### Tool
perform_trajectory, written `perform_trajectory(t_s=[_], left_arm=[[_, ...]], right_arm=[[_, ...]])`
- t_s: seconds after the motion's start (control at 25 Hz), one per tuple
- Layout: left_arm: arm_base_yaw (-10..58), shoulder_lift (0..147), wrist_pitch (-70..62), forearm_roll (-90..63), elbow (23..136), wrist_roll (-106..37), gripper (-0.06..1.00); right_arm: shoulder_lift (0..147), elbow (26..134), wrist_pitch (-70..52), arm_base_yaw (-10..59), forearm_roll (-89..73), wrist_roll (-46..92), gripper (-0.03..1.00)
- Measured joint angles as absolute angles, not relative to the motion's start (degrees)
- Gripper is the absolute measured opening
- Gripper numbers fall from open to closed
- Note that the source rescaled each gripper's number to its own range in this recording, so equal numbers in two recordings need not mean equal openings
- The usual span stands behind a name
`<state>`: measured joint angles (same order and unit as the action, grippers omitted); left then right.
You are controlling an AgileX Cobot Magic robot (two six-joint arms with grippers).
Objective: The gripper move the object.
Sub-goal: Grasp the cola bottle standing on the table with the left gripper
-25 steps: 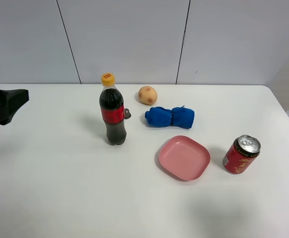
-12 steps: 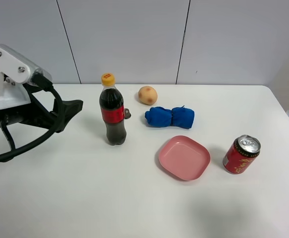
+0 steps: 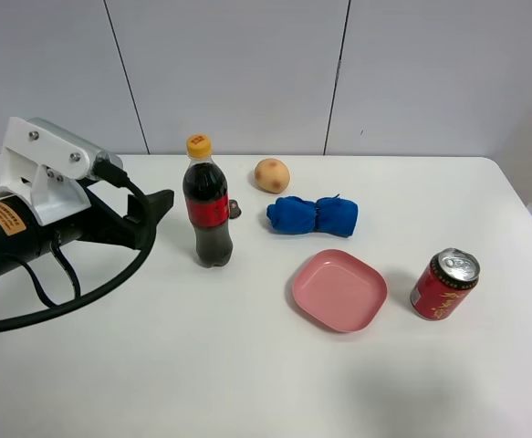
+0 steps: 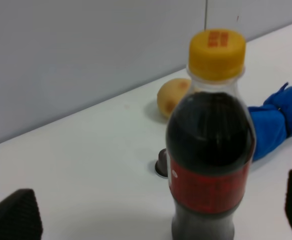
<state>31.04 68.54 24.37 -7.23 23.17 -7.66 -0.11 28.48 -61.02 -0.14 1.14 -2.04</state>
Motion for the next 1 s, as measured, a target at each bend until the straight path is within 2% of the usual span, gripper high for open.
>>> perform_trajectory(t_s=[0.32,1.0], left_arm=[[31.04,75.30,35.63,0.69,21.03,0.56,1.00],[31.04,90.24,49.74,3.63,21.03,1.40,1.00]], right_arm=[[-0.11,28.48,-61.02,-0.14,1.14,-2.04,1.00],[-0.11,28.48,-61.02,-0.14,1.14,-2.04,1.00]])
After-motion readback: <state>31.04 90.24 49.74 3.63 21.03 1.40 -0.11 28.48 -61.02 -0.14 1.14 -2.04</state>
